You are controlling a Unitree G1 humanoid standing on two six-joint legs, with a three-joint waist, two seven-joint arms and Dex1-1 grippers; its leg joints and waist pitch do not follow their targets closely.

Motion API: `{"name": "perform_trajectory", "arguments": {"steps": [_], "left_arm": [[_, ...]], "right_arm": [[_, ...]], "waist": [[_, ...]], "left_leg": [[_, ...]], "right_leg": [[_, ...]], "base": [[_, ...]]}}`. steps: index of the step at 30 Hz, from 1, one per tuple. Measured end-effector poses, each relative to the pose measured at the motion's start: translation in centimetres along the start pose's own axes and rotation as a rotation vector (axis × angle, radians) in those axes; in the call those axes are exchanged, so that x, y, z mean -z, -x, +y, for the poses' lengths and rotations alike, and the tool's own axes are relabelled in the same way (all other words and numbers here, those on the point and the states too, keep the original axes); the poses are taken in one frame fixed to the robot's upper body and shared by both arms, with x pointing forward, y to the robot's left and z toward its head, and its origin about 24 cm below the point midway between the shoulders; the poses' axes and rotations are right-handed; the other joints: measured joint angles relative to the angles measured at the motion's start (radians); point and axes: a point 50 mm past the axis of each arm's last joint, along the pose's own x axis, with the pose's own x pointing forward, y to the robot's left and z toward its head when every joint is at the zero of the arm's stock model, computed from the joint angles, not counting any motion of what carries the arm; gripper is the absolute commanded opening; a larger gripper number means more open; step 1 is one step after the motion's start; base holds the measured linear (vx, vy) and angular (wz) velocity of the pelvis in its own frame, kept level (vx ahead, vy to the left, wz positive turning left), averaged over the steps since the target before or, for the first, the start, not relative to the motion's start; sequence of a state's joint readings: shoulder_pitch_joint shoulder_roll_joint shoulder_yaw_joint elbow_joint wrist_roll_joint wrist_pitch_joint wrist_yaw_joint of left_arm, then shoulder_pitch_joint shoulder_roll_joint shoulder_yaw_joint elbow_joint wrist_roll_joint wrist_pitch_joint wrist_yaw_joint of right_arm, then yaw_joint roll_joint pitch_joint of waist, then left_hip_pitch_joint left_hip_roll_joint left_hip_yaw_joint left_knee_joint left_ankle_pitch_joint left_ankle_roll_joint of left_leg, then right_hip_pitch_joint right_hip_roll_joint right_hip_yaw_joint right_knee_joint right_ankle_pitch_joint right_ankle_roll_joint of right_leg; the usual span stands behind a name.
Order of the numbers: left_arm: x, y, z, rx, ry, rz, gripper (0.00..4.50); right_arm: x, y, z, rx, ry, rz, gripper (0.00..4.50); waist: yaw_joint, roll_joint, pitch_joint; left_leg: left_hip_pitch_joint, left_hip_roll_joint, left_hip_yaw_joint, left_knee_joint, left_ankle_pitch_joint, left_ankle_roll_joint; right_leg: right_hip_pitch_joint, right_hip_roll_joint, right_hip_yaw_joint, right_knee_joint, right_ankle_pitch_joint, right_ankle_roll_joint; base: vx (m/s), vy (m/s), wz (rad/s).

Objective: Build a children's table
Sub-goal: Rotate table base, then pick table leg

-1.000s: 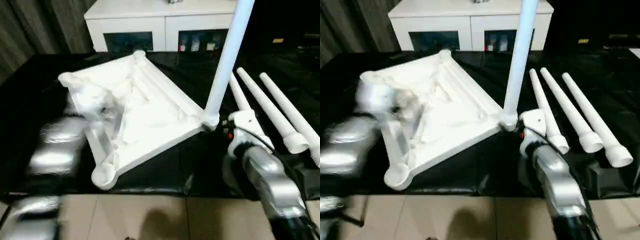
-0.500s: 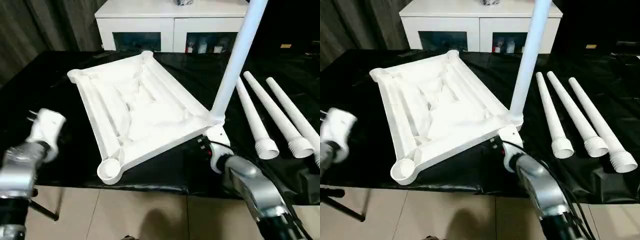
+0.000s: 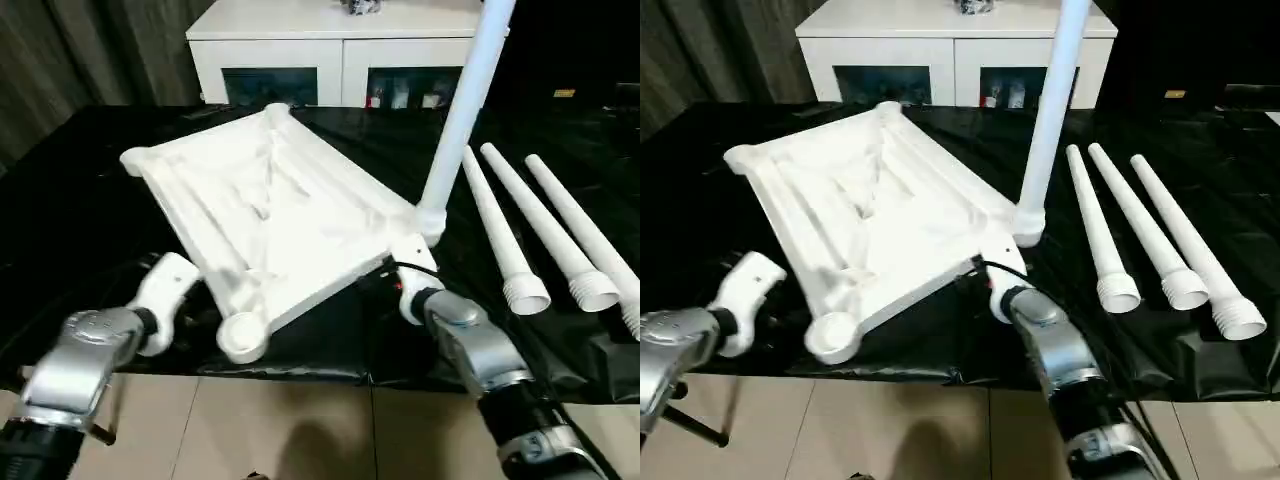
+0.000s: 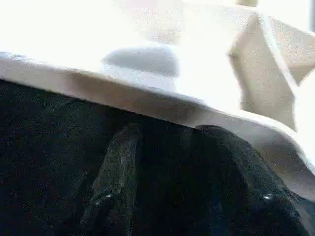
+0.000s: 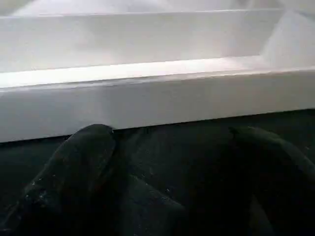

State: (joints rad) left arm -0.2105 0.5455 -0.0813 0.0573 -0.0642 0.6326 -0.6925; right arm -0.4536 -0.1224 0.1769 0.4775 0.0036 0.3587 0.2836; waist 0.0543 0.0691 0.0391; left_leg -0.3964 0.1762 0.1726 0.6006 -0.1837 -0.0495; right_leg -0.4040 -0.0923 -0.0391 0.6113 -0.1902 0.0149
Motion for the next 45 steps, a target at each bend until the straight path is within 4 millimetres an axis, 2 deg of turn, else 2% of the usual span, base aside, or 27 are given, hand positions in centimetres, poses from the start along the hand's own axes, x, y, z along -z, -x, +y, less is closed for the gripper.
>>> {"name": "perform_trajectory", "arguments": {"steps": [7,12,16,19,23,25,27,31,36,38,41,42,45], "left_arm": [[-2.4,-2.6,-2.6,0.049,-0.014,-0.094,2.40],[-4.9,-5.3,-4.5,0.073,-0.058,-0.163,2.40],[-6.0,-6.5,-5.6,0.081,-0.079,-0.209,2.40],[-7.3,-7.5,-7.0,0.091,-0.123,-0.279,2.40],[-7.9,-7.9,-8.3,0.121,-0.154,-0.316,2.40],[-8.3,-7.8,-8.7,0.148,-0.158,-0.351,2.40],[-9.4,-7.3,-9.3,0.193,-0.168,-0.444,2.40],[-11.3,-5.6,-9.9,0.282,-0.190,-0.579,2.40],[-10.7,-3.4,-9.3,0.424,-0.233,-0.551,2.40],[-10.3,-2.2,-9.4,0.526,-0.266,-0.503,2.40],[-10.2,-1.4,-9.6,0.598,-0.273,-0.476,2.40],[-10.3,-1.2,-9.7,0.616,-0.280,-0.469,2.42],[-10.5,-0.8,-9.8,0.629,-0.289,-0.473,2.42]], "right_arm": [[-1.0,-0.6,-0.1,0.004,0.010,-0.031,4.50],[-1.6,-0.2,-1.3,0.077,0.032,-0.060,4.50],[-2.9,0.7,-2.6,0.144,0.043,-0.110,4.50],[-4.1,2.1,-4.4,0.237,0.041,-0.136,4.50],[-4.7,3.4,-7.0,0.351,0.067,-0.080,4.50],[-4.7,3.7,-7.8,0.373,0.062,-0.031,4.50],[-5.1,4.3,-9.8,0.426,0.023,0.026,4.50],[-6.0,5.0,-12.8,0.498,-0.031,0.094,4.50],[-5.1,5.3,-14.8,0.524,-0.115,0.237,4.50],[-4.2,5.9,-15.9,0.523,-0.169,0.312,4.50],[-3.4,5.6,-15.6,0.476,-0.222,0.361,4.50],[-3.4,5.5,-15.6,0.461,-0.235,0.368,4.22],[-3.2,5.4,-15.6,0.440,-0.264,0.386,4.12]], "waist": [[0.000,-0.001,0.001],[0.001,0.000,0.001],[-0.002,0.003,0.001],[0.005,0.008,0.001],[0.002,0.020,0.000],[-0.001,0.024,0.002],[-0.004,0.034,0.005],[-0.009,0.037,0.003],[-0.025,0.038,0.003],[-0.019,0.038,0.003],[-0.014,0.037,0.003],[-0.014,0.037,0.003],[-0.010,0.035,0.003]], "left_leg": [[0.000,0.000,0.000,0.000,0.001,-0.001],[-0.002,0.000,0.000,0.001,0.001,0.000],[-0.003,0.000,0.000,0.001,0.001,0.000],[-0.004,0.000,0.000,0.002,0.003,0.003],[-0.003,-0.001,0.000,0.003,0.003,0.003],[-0.003,-0.001,-0.001,0.003,0.003,0.003],[-0.004,-0.002,0.000,0.003,0.003,0.003],[-0.003,0.000,0.000,0.003,0.003,0.003],[-0.003,0.000,0.000,0.004,0.003,0.004],[-0.004,0.001,-0.001,0.006,0.004,0.005],[-0.004,0.001,0.001,0.009,0.004,0.005],[-0.004,0.001,0.001,0.010,0.004,0.006],[-0.003,0.001,0.002,0.012,0.004,0.006]], "right_leg": [[0.001,0.000,0.000,0.000,0.001,0.000],[0.000,0.000,0.000,-0.001,0.001,0.000],[0.000,0.000,-0.001,-0.001,0.000,0.000],[0.000,-0.001,-0.001,-0.002,0.000,0.000],[0.001,-0.002,0.000,-0.002,0.001,0.000],[0.001,-0.001,-0.001,-0.001,0.001,0.000],[0.001,-0.002,0.000,-0.001,0.002,0.000],[0.001,-0.001,-0.001,0.000,0.002,0.000],[-0.002,0.000,-0.001,0.002,0.002,0.000],[-0.002,0.000,-0.003,0.003,0.001,0.000],[-0.002,-0.001,-0.002,0.003,0.001,0.000],[-0.001,-0.001,-0.002,0.003,0.001,0.000],[0.001,-0.002,-0.001,0.004,0.002,-0.001]], "base": [[0.000,0.000,0.00],[0.000,0.000,0.00],[0.000,0.000,0.00],[0.000,0.000,0.00],[0.000,0.000,0.00],[0.000,0.000,0.00],[0.000,0.000,0.00],[0.000,0.000,0.00],[0.000,0.000,0.00],[0.000,0.000,0.00],[0.000,0.000,0.00],[0.000,0.000,0.00],[0.000,0.000,0.00]]}}
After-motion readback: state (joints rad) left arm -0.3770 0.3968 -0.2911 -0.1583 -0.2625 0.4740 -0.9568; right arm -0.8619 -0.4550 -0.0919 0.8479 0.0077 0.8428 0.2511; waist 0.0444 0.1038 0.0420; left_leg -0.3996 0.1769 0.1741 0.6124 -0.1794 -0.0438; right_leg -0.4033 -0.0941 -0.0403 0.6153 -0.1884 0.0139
